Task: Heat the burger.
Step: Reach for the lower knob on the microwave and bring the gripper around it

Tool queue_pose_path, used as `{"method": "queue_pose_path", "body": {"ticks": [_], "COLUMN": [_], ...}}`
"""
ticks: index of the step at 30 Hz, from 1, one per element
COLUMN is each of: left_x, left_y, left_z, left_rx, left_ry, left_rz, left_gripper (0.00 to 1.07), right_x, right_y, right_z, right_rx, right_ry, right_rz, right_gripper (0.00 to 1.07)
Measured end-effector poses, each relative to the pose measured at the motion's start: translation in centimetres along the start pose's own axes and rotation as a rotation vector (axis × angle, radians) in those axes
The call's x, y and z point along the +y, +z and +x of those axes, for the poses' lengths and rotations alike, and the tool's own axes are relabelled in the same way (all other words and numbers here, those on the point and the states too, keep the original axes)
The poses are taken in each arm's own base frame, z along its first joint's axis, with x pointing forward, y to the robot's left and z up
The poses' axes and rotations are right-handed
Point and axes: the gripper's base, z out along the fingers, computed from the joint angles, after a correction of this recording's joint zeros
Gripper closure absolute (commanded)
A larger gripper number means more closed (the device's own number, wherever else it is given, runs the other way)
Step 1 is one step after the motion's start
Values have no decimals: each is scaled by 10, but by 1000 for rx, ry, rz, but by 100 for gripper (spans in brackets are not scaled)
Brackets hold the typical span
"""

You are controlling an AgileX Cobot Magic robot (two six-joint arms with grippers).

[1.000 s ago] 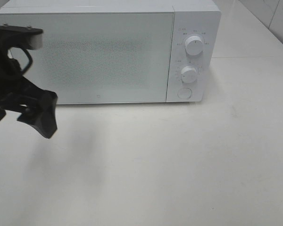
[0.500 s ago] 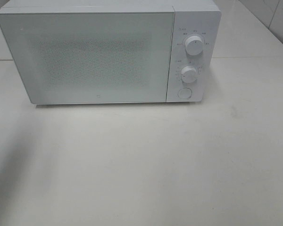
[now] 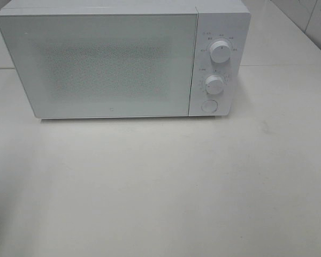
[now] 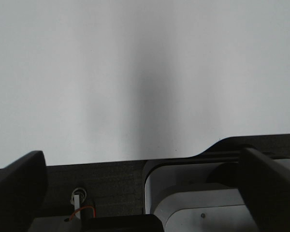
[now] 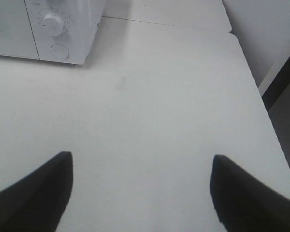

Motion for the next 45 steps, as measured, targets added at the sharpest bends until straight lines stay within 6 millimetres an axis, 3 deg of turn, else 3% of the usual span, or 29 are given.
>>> {"method": "queue_pose_path", "body": {"ticks": [10,21,30,41,45], "left_x": [1,1,0,-2,-2], "left_y": [-6,-29,-37,-49,-49], "left_z": [44,80,92,123,124], "left_rx": [-120,-451,-545,-752,-757], "left_ry": [7,21,25,33,34], "left_rz": [3,10,15,47,47], "left_gripper": [8,8,8,8,8], "right_x": [0,0,0,0,0], "right_y": [0,0,0,0,0], "right_z": [0,0,0,0,0], "right_rx": [0,0,0,0,0], "right_ry": [0,0,0,0,0], "right_rz": [0,0,0,0,0], "right_gripper": [31,31,31,31,31]}}
